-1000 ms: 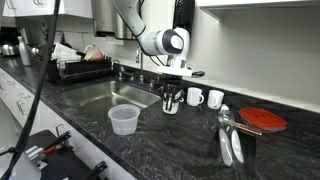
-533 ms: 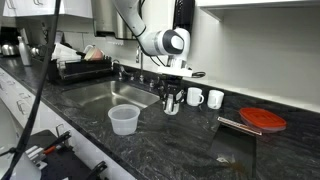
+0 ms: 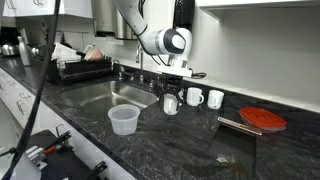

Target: Move the white mug with a spoon inside backwards

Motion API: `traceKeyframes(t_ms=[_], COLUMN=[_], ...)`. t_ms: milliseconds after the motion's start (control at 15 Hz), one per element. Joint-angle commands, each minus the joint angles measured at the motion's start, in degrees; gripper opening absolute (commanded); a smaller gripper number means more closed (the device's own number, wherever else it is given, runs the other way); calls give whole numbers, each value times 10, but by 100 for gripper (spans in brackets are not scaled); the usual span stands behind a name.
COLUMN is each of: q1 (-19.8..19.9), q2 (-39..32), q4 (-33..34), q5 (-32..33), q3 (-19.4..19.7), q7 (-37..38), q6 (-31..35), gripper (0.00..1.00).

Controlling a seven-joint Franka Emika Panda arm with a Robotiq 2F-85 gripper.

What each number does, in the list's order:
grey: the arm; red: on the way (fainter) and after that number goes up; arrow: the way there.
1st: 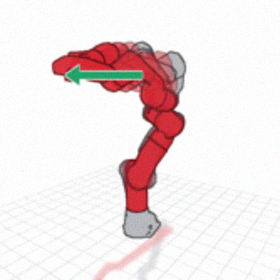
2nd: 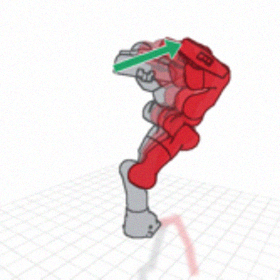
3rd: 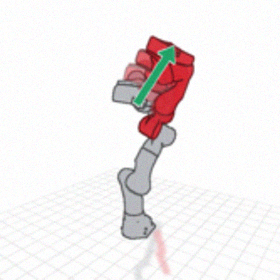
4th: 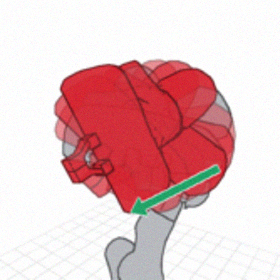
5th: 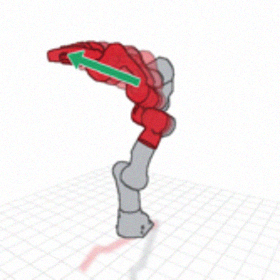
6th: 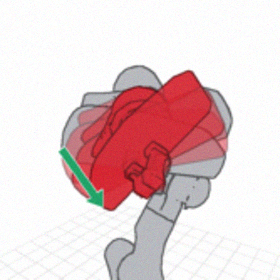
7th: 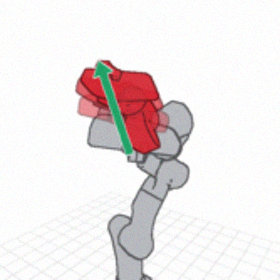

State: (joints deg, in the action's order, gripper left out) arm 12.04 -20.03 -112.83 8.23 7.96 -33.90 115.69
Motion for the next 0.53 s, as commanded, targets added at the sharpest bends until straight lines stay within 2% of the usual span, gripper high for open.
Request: traceKeyframes(t_ms=[0, 467], q1=[6, 0], q2=[21, 100], q4=[3, -27], q5=[-3, -5], q3=[-1, 3], q7=[33, 97], q6=[-53, -124], gripper=[100, 100])
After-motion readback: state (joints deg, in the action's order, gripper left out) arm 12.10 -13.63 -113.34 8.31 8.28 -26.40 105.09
